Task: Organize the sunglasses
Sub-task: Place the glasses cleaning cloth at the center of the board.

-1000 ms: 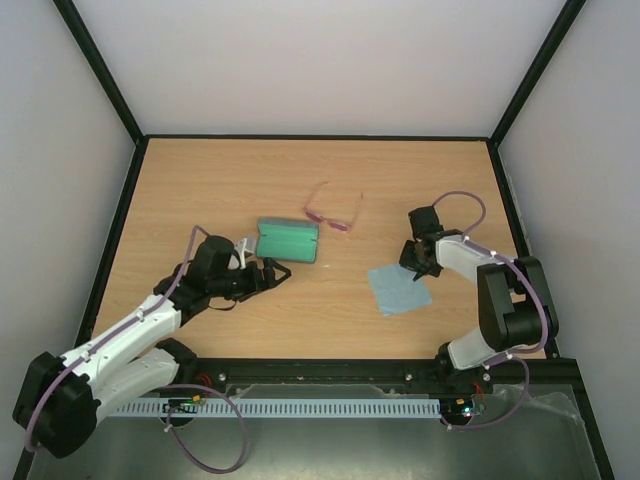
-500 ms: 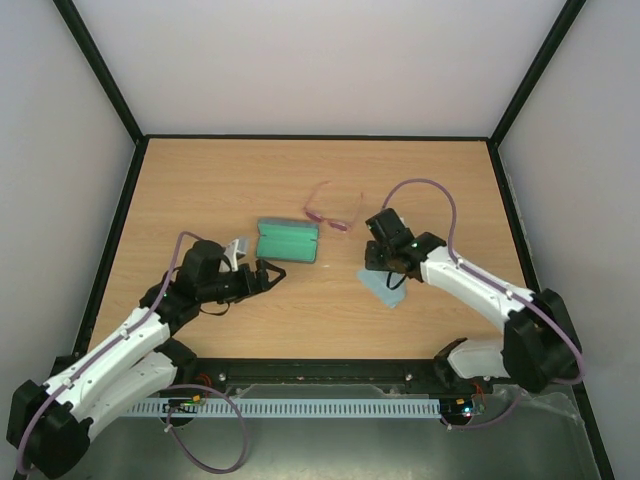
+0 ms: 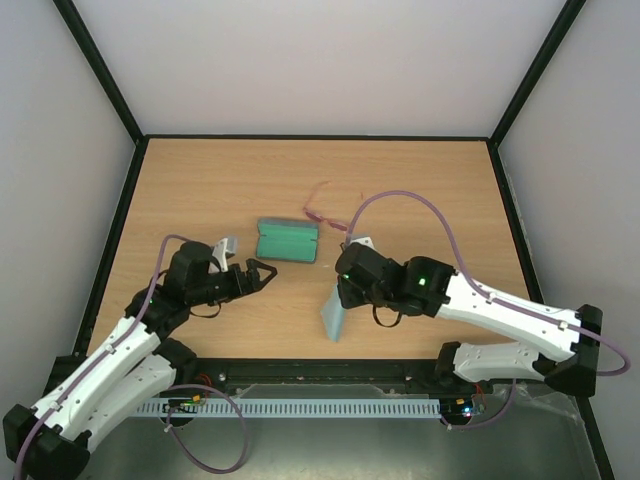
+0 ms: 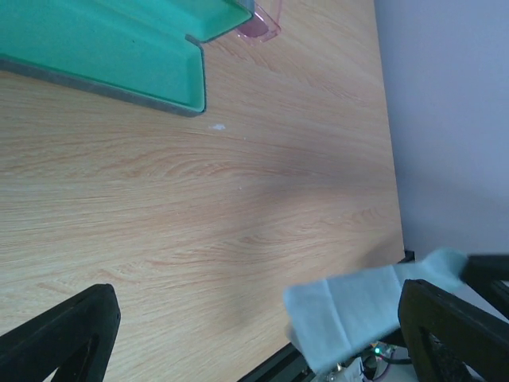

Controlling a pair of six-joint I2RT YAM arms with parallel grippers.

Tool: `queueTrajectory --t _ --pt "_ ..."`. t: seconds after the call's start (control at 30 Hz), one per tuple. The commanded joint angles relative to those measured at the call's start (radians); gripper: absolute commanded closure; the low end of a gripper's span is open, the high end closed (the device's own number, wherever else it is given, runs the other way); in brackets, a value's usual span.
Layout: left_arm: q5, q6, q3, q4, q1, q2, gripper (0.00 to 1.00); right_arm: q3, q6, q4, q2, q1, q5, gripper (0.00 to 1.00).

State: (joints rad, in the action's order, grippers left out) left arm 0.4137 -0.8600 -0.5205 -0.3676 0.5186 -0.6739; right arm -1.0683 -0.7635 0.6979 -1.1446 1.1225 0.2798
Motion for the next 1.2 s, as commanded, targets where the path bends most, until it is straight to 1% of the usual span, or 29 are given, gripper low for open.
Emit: queueTrajectory --t 0.0,0.1,0.2,0.33,0.47,0.6,0.73,0.87,1.0,1.13,1.17 --pt "0.005 0.021 -0.034 -0.059 -0.025 0.024 0.01 -0.078 -0.101 0.173 0.027 0.066 0.026 0.99" --pt "0.013 0.027 -0.034 -0.067 -0.037 0.031 0.01 -0.082 -0.096 0.156 -0.015 0.073 0.023 0.99" --pt "0.019 0.036 -0.033 -0.078 -0.052 0.034 0.01 -0.073 -0.057 0.093 -0.116 0.072 0.051 0.98" --pt "0.031 0.051 -0.039 -0.100 -0.076 0.043 0.01 -0.035 0.015 -0.078 -0.249 0.045 0.038 0.99" --pt "0.032 0.076 -0.056 -0.142 -0.100 0.052 0.01 0.034 0.088 -0.276 -0.337 -0.039 -0.024 0.99" --pt "0.033 0.084 -0.046 -0.159 -0.113 0.063 0.01 0.040 0.180 -0.394 -0.405 -0.059 -0.082 0.99" --pt "0.037 0.074 -0.028 -0.150 -0.118 0.064 0.01 0.001 0.224 -0.441 -0.481 -0.054 -0.176 0.99" --pt "0.030 0.070 -0.027 -0.157 -0.120 0.074 0.01 -0.013 0.246 -0.478 -0.503 -0.029 -0.216 0.99" --pt "0.025 0.065 -0.019 -0.170 -0.121 0.081 0.01 -0.044 0.269 -0.477 -0.542 0.006 -0.252 0.98" --pt "0.009 0.051 -0.017 -0.193 -0.121 0.109 0.01 -0.008 0.255 -0.510 -0.559 0.026 -0.330 0.98" --pt "0.005 0.049 -0.019 -0.197 -0.121 0.115 0.01 0.006 0.245 -0.520 -0.558 0.030 -0.335 0.89"
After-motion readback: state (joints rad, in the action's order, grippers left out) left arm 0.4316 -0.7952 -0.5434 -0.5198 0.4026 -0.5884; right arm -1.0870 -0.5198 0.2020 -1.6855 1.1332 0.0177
